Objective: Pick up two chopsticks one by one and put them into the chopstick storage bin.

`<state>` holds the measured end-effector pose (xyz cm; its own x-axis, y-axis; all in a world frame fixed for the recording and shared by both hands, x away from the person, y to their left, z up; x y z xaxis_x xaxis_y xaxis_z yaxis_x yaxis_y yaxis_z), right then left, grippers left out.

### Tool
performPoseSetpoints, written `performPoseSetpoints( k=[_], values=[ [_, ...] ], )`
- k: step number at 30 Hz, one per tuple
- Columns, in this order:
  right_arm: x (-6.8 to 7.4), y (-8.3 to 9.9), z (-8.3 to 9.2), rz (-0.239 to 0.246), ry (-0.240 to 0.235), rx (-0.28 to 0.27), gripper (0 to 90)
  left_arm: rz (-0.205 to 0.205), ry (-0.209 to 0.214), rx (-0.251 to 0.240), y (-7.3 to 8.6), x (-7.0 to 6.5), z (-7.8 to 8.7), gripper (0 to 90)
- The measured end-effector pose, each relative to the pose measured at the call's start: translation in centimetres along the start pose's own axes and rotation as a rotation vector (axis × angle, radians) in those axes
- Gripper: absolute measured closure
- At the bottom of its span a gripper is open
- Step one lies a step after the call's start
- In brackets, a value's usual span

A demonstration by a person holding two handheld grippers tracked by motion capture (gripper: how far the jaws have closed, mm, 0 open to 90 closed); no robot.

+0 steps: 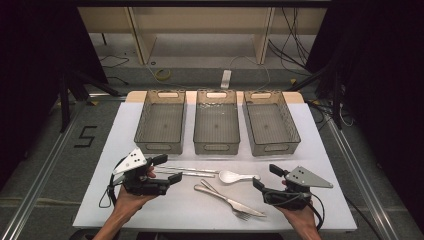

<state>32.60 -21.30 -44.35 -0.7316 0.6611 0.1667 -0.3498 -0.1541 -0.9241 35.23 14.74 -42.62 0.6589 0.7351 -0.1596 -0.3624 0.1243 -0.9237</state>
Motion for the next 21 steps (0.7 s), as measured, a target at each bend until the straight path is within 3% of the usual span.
performPoseSetpoints(
  k=[8,15,21],
  values=[
    [-0.2,0.0,0.0,-0.015,-0.001,-0.001,26.2,-0.078,0.002,0.112,-0.7,0.1,-0.8,15.7],
    [-0.3,0.1,-0.1,-0.022,-0.005,0.013,26.4,-0.176,-0.016,0.276,-2.0,0.8,-1.8,16.8],
    [-0.3,0.2,-0.2,-0.023,-0.011,0.03,26.3,-0.244,-0.036,0.43,-2.0,1.7,-4.3,18.0]
  ],
)
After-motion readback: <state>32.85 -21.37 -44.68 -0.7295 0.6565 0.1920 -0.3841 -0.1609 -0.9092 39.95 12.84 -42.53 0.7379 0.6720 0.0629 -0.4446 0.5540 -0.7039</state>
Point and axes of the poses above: each handheld gripper's, and its own axes: z roughly backward along the jaws, y roughly out of its underside, x roughly to its left, the point moved 4 cm from there along -z, roughly forward along the jaws, and after that the axes turned 10 degrees about -y, right-handed, at the moved point
